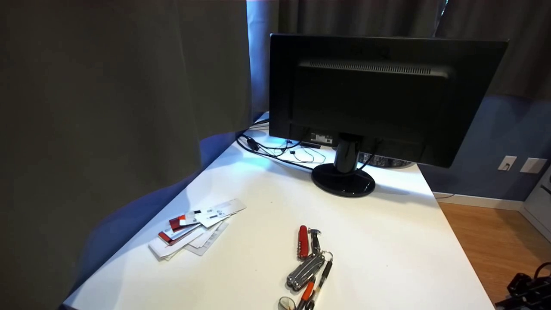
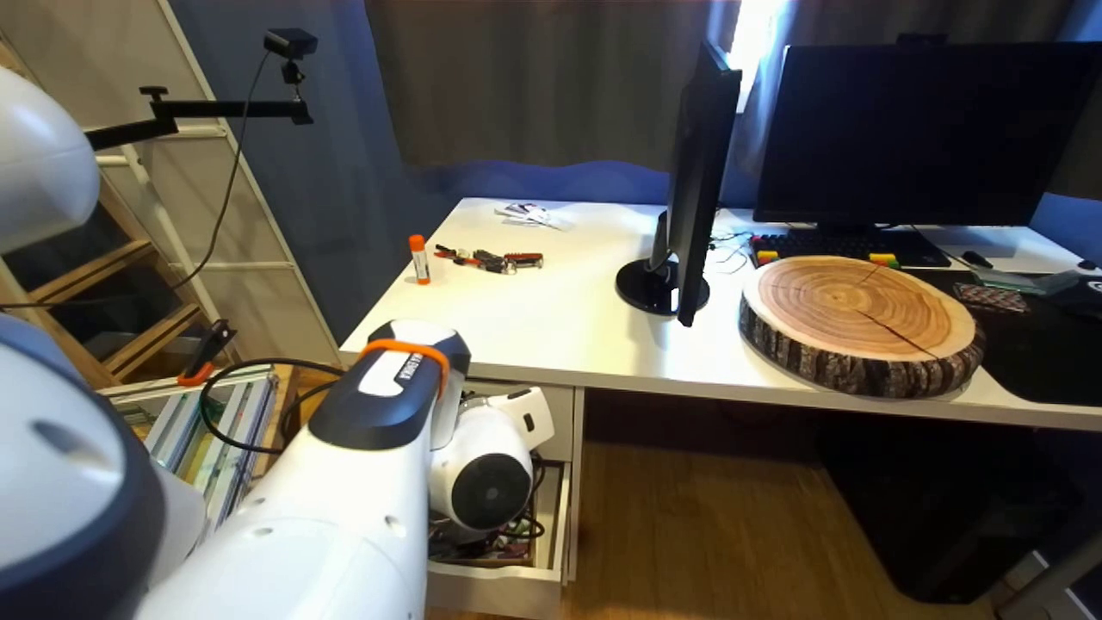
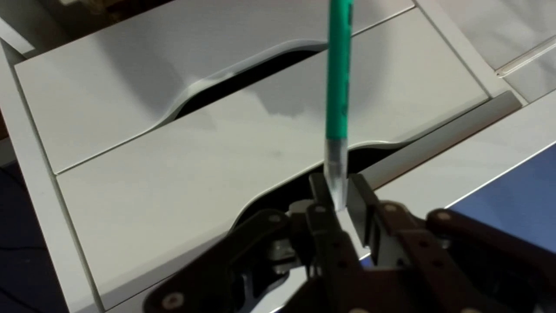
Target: Put the green pen in the drawer
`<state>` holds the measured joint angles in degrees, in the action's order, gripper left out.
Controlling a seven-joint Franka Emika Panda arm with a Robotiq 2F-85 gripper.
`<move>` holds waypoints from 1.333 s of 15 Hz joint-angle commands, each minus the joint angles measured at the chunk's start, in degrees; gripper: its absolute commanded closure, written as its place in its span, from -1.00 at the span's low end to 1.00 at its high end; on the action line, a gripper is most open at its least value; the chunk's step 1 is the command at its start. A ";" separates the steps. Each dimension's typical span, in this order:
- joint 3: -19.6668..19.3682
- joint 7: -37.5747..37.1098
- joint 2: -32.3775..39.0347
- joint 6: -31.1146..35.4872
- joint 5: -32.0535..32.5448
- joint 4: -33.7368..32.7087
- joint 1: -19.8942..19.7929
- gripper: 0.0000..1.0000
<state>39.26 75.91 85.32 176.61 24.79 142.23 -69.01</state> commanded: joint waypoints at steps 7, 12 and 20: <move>0.26 0.51 -1.17 0.02 -0.19 1.02 0.00 -0.82; 1.24 -1.88 -7.04 4.23 -0.27 4.87 0.97 -1.00; 2.15 -16.19 -26.39 16.46 -1.77 15.19 10.84 -1.00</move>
<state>41.26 67.08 70.19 188.74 24.60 152.51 -64.51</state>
